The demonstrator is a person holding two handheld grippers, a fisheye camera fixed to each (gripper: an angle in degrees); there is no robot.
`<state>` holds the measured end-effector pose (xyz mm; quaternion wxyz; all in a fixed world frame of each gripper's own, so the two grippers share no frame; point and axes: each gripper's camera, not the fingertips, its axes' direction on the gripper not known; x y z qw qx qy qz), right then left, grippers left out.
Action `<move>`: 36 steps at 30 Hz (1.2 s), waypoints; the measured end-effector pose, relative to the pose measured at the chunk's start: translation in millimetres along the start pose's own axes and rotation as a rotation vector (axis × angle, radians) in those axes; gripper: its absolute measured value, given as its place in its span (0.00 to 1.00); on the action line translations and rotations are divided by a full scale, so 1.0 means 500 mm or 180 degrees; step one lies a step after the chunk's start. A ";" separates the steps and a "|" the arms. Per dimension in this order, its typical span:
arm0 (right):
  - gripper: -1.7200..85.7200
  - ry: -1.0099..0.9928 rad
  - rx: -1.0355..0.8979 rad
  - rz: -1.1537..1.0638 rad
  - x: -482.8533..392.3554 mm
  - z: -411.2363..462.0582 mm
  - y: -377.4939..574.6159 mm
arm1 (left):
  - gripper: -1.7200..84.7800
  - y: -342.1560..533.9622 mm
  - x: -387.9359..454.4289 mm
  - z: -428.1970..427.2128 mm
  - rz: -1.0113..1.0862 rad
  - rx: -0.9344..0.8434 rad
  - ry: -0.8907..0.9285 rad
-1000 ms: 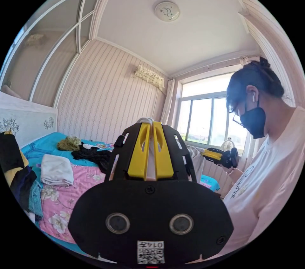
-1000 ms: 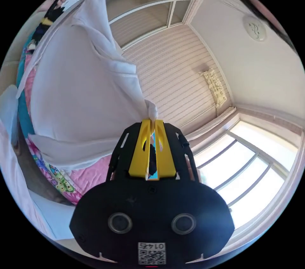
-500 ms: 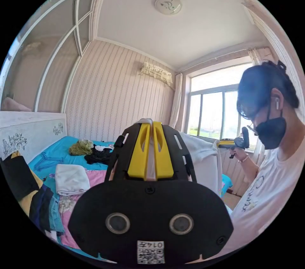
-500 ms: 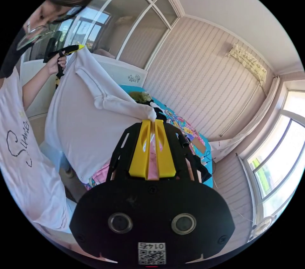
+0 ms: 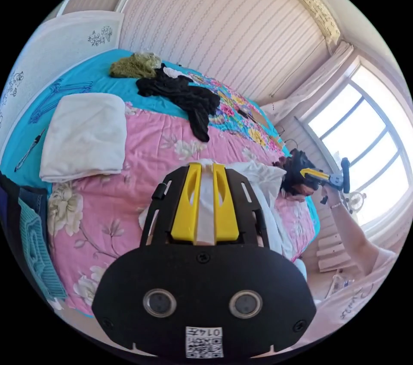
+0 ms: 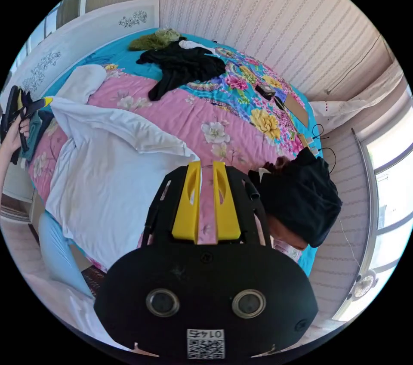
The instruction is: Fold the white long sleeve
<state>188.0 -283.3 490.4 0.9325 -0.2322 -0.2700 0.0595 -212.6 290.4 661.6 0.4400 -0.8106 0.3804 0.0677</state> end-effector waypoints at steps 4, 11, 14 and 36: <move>0.08 -0.0267 -0.0075 -0.0322 -0.071 0.073 0.184 | 0.08 0.166 -0.012 0.012 0.0143 -0.0282 -0.0061; 0.12 -0.1569 -0.0248 0.0580 -0.133 0.108 0.481 | 0.11 0.424 0.013 -0.009 -0.0013 -0.0392 -0.0532; 0.15 -0.1600 -0.0469 0.0777 -0.147 0.131 0.508 | 0.13 0.455 0.018 0.037 -0.0097 -0.0568 -0.0529; 0.02 -0.2886 0.2008 0.0385 0.215 -0.611 0.675 | 0.03 0.425 0.178 -0.316 0.0768 0.0426 0.0055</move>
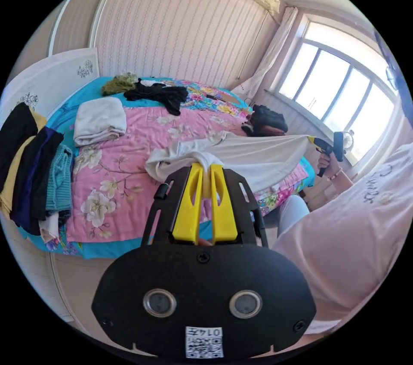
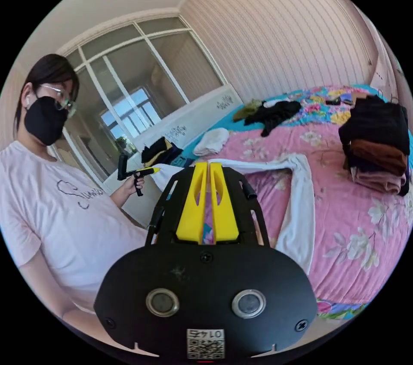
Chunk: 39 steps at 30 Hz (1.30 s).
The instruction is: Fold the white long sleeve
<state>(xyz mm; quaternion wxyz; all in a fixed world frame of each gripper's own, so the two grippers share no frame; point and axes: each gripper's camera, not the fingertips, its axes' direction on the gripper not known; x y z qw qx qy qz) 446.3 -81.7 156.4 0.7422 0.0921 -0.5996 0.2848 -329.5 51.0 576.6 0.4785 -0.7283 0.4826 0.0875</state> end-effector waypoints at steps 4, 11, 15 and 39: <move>0.02 -0.0337 0.0734 -0.0571 -0.138 -0.193 -0.069 | 0.04 -0.033 0.032 -0.173 0.0208 0.0772 0.0217; 0.02 0.0185 0.0765 -0.0857 -0.232 -0.296 -0.269 | 0.04 -0.154 0.000 -0.246 0.0404 0.1078 0.0577; 0.02 0.0432 0.0249 -0.0474 -0.075 -0.153 -0.417 | 0.04 -0.287 -0.122 -0.063 -0.0035 0.0440 0.0670; 0.02 0.0746 -0.0543 0.0302 0.230 0.138 -0.138 | 0.06 -0.149 -0.369 0.349 -0.0986 -0.0527 0.0192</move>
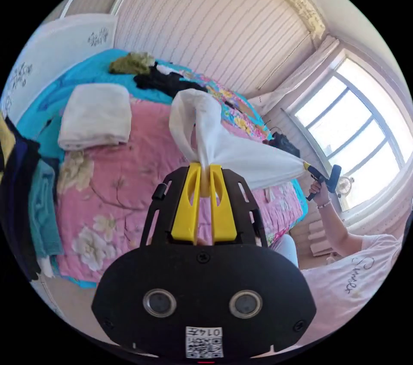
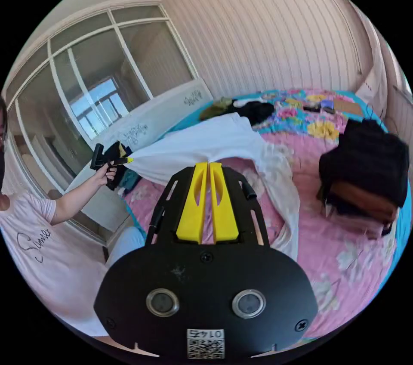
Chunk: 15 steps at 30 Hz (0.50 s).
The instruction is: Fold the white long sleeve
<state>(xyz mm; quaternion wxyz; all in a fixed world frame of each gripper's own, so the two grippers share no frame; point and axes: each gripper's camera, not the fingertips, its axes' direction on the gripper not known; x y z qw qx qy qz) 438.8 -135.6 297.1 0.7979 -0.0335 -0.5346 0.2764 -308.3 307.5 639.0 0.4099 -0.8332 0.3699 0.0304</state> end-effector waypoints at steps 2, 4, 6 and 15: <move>0.02 -0.0069 -0.0423 0.0450 0.055 0.083 0.115 | 0.06 0.077 -0.071 0.076 -0.0475 -0.0273 0.0068; 0.02 -0.0151 -0.0685 0.0786 0.086 0.132 0.215 | 0.06 0.143 -0.119 0.129 -0.0850 -0.0477 0.0143; 0.02 -0.0124 -0.0909 0.1040 0.104 0.159 0.313 | 0.06 0.196 -0.144 0.163 -0.0968 -0.0580 0.0170; 0.02 -0.0174 -0.1224 0.1400 0.139 0.157 0.459 | 0.06 0.236 -0.111 0.155 -0.0711 -0.0664 0.0305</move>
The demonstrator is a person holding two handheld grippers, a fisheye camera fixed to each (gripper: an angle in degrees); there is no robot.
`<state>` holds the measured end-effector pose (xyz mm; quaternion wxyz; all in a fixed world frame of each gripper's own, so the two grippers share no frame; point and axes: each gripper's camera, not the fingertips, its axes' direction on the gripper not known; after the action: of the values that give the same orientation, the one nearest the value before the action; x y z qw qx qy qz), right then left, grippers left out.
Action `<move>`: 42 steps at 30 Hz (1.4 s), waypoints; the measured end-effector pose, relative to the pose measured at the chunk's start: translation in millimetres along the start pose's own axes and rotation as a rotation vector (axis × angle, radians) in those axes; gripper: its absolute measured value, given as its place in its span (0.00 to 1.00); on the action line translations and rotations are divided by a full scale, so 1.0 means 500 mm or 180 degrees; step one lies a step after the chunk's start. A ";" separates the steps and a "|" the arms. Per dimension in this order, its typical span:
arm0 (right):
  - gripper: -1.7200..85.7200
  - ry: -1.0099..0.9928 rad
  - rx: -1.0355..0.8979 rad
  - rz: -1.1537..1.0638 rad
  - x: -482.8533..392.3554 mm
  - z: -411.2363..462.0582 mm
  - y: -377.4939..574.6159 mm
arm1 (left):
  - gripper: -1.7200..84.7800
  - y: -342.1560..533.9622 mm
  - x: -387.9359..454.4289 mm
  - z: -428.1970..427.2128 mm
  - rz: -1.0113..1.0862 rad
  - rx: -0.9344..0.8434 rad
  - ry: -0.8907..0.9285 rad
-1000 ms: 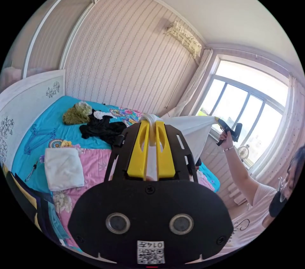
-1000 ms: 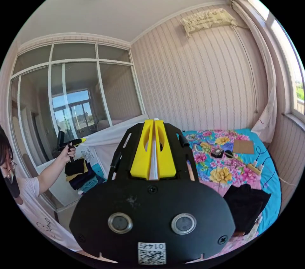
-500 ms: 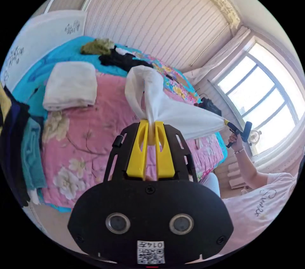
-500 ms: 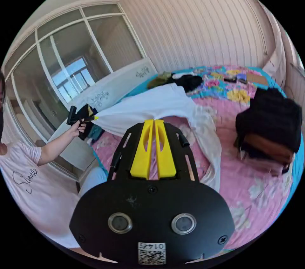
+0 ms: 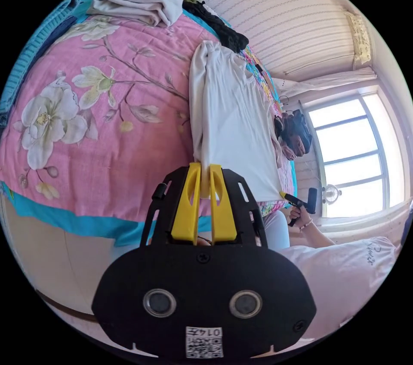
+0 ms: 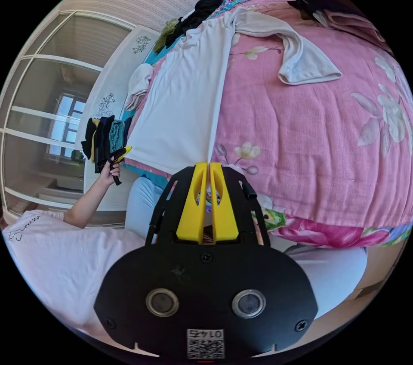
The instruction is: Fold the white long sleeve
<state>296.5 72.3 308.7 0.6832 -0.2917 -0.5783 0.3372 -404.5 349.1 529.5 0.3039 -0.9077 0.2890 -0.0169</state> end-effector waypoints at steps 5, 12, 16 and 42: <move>0.02 0.0048 -0.0176 0.0012 0.030 -0.008 0.029 | 0.06 0.040 0.022 0.000 0.0093 -0.0162 -0.0123; 0.02 0.0039 -0.0232 0.0198 0.061 0.004 0.072 | 0.07 0.068 0.024 0.023 -0.0237 -0.0160 -0.0024; 0.02 0.0045 -0.0170 0.0273 0.063 -0.006 0.082 | 0.08 0.077 0.065 0.016 -0.0149 -0.0093 -0.0134; 0.02 0.0333 -0.0213 0.0226 -0.052 -0.126 0.167 | 0.01 0.134 0.293 -0.010 -0.0292 -0.0395 -0.0507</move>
<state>345.7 101.3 217.5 0.6899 -0.3519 -0.5421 0.3260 -318.1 224.7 474.6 0.2679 -0.9355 0.2225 0.0592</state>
